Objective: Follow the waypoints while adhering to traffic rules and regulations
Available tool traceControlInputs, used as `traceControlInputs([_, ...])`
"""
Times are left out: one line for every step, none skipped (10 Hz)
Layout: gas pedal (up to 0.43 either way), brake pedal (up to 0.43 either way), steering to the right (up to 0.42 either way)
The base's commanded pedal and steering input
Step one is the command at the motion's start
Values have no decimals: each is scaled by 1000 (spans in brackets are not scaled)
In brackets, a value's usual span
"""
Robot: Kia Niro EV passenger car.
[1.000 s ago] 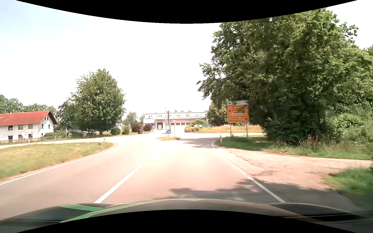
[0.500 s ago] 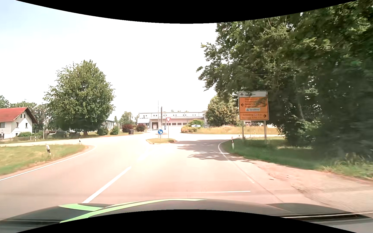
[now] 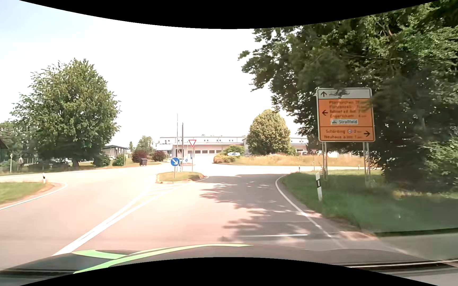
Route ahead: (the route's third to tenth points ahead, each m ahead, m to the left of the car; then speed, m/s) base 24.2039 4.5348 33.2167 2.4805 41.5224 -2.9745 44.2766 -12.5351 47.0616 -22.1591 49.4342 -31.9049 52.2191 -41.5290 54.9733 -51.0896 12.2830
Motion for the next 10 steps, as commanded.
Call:
traceControlInputs([0,183,42])
traceControlInputs([0,183,42])
traceControlInputs([0,189,42])
traceControlInputs([0,189,42])
traceControlInputs([0,195,43])
traceControlInputs([0,195,43])
traceControlInputs([0,195,44])
traceControlInputs([0,201,44])
traceControlInputs([0,201,45])
traceControlInputs([0,207,47])
